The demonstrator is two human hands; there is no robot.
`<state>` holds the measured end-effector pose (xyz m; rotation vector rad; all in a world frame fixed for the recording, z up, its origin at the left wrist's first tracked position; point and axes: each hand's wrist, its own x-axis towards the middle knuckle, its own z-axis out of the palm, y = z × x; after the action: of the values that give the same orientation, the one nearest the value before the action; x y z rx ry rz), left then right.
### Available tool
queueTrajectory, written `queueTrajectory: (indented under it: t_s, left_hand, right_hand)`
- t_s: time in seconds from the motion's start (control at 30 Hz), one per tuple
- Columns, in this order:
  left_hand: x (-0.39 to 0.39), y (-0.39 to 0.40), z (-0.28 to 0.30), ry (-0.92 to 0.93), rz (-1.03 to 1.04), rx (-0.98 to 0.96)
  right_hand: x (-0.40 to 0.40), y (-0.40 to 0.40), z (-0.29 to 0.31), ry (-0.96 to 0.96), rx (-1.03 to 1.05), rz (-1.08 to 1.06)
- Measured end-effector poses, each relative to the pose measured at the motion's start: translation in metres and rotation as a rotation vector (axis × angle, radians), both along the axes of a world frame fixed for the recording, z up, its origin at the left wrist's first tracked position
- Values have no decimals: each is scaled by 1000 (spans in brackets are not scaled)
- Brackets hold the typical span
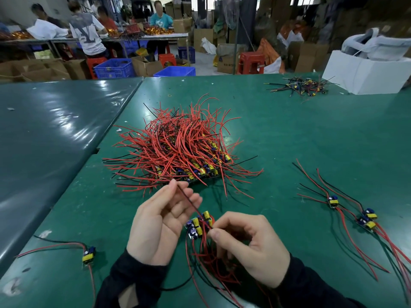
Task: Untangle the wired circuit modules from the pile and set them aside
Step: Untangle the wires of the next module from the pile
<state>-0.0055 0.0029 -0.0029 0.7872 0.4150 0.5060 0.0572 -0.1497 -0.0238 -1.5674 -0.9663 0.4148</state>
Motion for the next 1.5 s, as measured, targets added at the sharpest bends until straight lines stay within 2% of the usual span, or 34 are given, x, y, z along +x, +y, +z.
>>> queueTrajectory:
  t_s: [0.17,0.33,0.5,0.57,0.67,0.77,0.83,0.97,1.13,1.27,1.43,1.5]
  left_hand:
    - [-3,3,1,-74,-32,-139]
    - [-4,5,3,-161,-75,-41]
    - [-3,1,-1,-130,-199,-81]
    - [-2,2,-1,-97,-253,-26]
    - [0,3,0,-50,-262,11]
    - [-2,0,-1,-27,-300,11]
    - [-2,-3,-2,-12,-357,20]
    - [-2,-6,-5,39,-411,36]
    - [-3,-5,-5,91,-384,35]
    - [-3,-4,-5,118,-355,22]
    - [-3,-2,-8,119,-341,34]
    - [-3,-3,-9,123,-339,49]
  right_hand:
    - [-4,-3,11,-77,-18,72]
    - [-8,-17,25,-86,-14,80]
    - [-1,-43,39,-14,-63,32]
    - [13,-59,48,36,-29,-100]
    - [59,-93,57,93,2,-471]
    - [108,-129,50,166,-176,-687]
    - [126,-144,36,130,-361,-760]
    - [134,-147,12,-274,-706,-889]
    - [137,-139,14,-543,-841,-833]
    - [141,-150,49,-624,-740,-834]
    - [117,-177,110,-340,-648,-351]
    - [96,-156,111,-427,-598,-200]
